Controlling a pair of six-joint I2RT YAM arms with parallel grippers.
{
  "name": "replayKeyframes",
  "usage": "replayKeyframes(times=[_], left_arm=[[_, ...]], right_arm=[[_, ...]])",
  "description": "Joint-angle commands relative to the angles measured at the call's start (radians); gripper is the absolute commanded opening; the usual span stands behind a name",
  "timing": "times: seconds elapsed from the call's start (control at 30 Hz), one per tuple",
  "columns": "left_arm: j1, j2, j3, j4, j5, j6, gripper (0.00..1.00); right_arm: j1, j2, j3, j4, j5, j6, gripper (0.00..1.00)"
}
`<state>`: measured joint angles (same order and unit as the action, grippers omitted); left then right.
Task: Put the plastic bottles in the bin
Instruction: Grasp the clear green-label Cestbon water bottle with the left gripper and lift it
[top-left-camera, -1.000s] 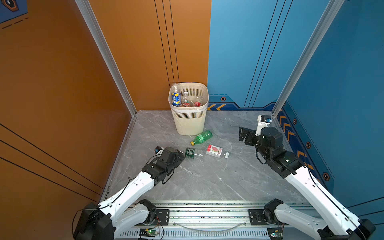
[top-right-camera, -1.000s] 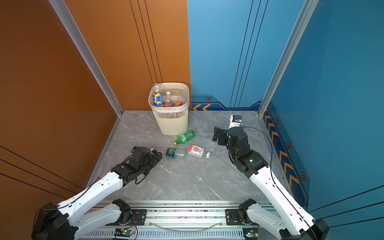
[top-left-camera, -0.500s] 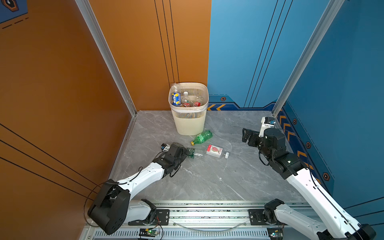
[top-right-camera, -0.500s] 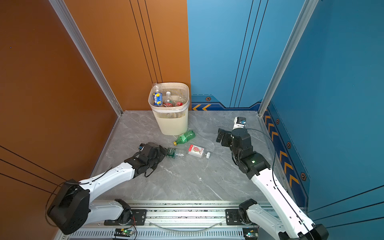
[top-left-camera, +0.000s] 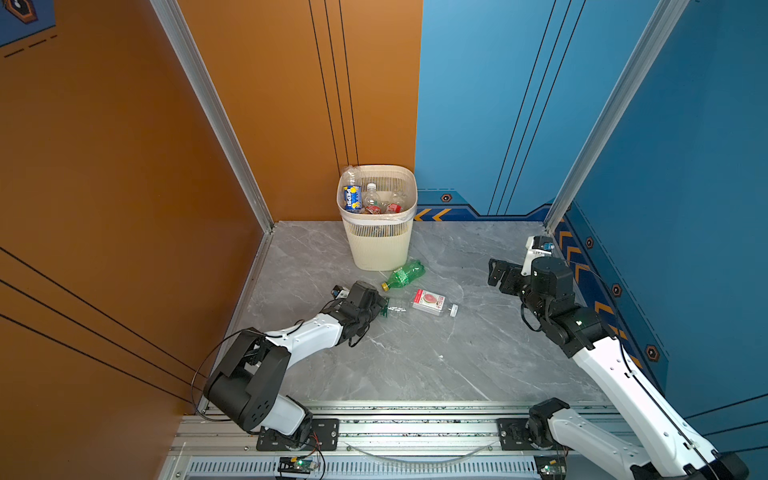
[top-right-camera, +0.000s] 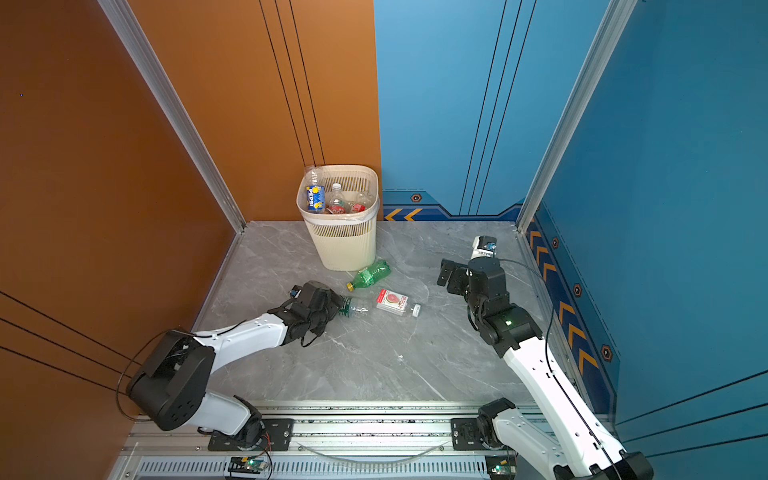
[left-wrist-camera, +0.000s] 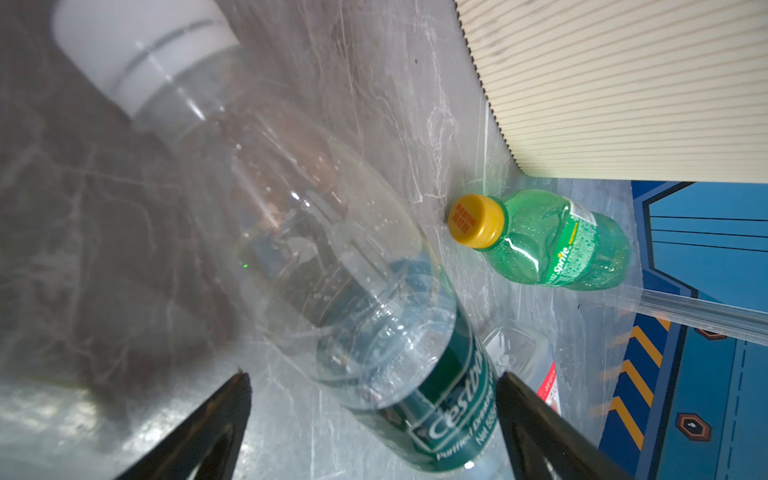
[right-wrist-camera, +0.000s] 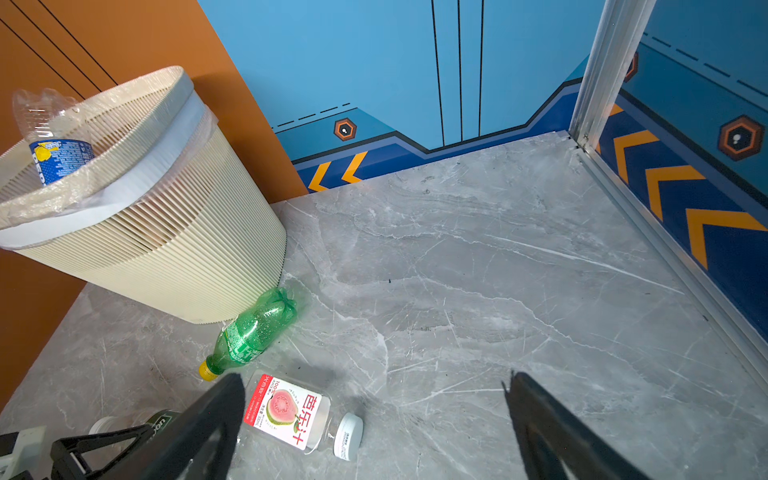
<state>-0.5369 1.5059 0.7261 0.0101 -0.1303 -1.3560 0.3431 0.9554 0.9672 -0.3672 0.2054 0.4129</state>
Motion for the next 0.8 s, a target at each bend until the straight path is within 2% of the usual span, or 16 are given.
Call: replayKeyframes(times=[0.0,0.27,0.6,0.77], left_arm=[[0.004,0.032,0.033,0.023,0.026,-0.008,0.92],[0.016,0.091,0.032,0.065,0.058,-0.018,0.88],[0.022,0.063,0.019,0.059,0.064,-0.007,0.59],[0.023,-0.034,0.001,0.003,0.043,0.023,0.54]], right_arm=[[-0.012,-0.014,-0.018,-0.006,-0.02,0.004,0.99],[-0.03,-0.01,-0.025,0.001,-0.036,0.004,0.99],[-0.044,-0.015,-0.039,0.006,-0.043,0.013,1.0],[-0.047,-0.022,-0.048,0.009,-0.045,0.024,0.99]])
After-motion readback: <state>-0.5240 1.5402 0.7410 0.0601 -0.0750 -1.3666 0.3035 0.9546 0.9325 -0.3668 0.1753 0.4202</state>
